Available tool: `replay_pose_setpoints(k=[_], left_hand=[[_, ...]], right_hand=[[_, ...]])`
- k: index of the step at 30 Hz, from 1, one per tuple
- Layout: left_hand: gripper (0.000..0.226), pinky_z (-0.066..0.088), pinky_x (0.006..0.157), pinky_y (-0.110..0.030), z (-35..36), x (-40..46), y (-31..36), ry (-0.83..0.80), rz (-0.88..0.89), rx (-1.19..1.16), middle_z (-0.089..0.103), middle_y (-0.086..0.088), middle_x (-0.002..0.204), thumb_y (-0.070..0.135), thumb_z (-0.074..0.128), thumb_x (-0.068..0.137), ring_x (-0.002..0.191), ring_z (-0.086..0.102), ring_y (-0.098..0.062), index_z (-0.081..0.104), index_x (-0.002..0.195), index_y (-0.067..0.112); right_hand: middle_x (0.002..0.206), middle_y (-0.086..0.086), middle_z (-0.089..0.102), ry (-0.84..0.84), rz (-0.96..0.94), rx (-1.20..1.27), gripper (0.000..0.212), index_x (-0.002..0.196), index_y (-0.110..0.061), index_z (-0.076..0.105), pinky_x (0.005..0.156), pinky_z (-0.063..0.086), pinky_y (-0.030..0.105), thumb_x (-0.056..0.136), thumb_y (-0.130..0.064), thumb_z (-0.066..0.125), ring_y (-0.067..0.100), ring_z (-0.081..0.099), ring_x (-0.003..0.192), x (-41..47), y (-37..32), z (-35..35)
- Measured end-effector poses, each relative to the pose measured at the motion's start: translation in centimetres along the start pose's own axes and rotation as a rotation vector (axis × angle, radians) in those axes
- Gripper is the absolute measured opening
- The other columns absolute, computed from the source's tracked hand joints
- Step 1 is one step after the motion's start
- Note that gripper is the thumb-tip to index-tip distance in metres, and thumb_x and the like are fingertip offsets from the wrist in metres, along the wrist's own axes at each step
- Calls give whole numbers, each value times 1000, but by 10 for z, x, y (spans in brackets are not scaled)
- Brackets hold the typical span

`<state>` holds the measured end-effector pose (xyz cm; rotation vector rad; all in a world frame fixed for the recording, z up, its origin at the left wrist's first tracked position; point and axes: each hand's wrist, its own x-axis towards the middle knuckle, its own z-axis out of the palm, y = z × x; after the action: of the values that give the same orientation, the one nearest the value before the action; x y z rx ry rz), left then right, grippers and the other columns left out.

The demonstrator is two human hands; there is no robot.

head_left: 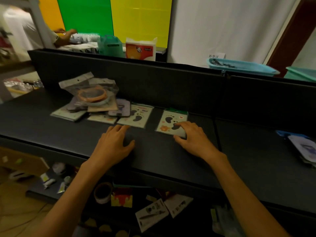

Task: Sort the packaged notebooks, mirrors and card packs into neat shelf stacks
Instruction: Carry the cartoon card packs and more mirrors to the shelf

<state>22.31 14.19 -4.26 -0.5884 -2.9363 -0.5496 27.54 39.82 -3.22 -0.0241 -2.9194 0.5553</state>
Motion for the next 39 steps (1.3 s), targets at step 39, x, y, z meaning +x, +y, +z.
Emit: replay_pose_setpoints(k=[39], left_hand=[[39, 34, 103, -36, -50, 172, -204, 134, 160, -440, 47, -6, 137, 43, 61, 85, 124, 44, -23, 58, 118, 21]], right_hand=[[156, 9, 22, 145, 734, -90, 82, 148, -23, 26, 115, 20, 46, 83, -69, 42, 31, 20, 142, 90, -83, 86]])
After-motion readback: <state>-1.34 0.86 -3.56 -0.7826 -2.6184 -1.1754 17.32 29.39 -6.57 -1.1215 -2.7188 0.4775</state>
